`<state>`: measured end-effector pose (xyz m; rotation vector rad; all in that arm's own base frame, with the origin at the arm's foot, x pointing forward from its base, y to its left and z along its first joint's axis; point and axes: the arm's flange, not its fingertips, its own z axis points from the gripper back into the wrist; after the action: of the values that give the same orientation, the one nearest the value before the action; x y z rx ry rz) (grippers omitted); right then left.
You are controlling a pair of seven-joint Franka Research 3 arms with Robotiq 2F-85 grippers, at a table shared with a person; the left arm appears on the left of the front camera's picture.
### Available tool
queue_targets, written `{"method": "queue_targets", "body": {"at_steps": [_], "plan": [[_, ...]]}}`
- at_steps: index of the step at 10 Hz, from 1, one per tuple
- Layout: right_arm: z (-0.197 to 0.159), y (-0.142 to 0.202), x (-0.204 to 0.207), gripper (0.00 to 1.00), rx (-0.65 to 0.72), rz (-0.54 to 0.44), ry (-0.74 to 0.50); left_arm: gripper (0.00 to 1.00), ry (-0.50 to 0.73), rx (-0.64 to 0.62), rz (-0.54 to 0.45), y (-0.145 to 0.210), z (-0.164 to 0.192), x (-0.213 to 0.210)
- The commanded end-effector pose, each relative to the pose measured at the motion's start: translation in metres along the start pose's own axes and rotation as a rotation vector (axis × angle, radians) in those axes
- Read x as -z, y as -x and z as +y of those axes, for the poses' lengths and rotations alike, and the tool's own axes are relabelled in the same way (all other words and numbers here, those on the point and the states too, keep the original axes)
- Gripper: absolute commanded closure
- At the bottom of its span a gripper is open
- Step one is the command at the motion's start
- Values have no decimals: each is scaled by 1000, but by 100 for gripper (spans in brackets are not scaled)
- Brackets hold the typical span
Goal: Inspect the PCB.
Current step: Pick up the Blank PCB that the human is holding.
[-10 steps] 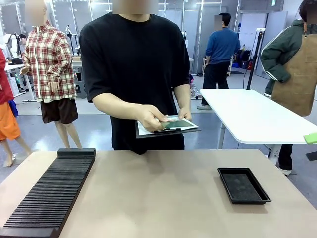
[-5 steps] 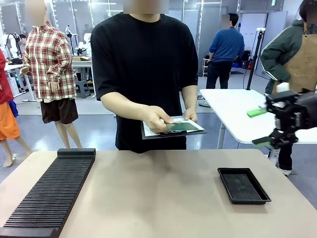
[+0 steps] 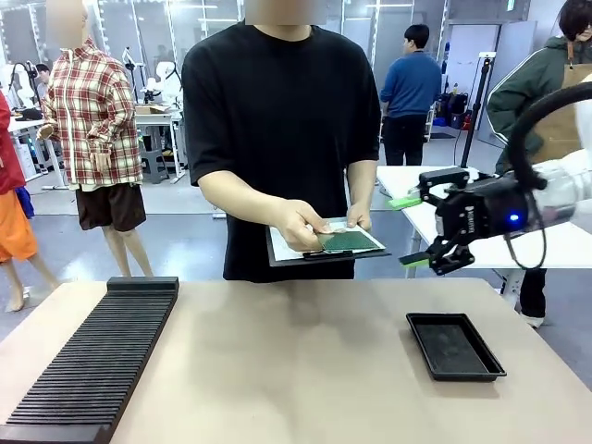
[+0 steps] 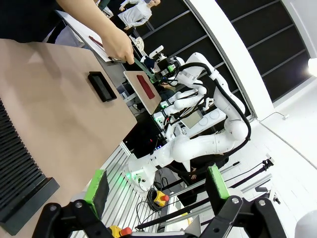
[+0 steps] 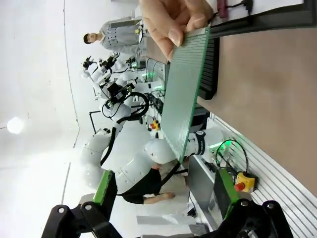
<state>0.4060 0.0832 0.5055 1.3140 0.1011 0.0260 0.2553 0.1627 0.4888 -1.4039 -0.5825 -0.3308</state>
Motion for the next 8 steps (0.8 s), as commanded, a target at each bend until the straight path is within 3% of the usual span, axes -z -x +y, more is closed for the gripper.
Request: {"method": "queue_targets", "body": {"at_steps": [1, 7, 8], "plan": [[1, -18, 19, 0, 52, 33, -42, 0, 4, -10, 5, -4, -4, -2], [-19, -39, 60, 0, 103, 138, -158, 0, 4, -10, 5, -4, -4, -2], [-22, -41, 64, 15, 111, 148, -157, 0, 4, -10, 5, -4, -4, -2]]}}
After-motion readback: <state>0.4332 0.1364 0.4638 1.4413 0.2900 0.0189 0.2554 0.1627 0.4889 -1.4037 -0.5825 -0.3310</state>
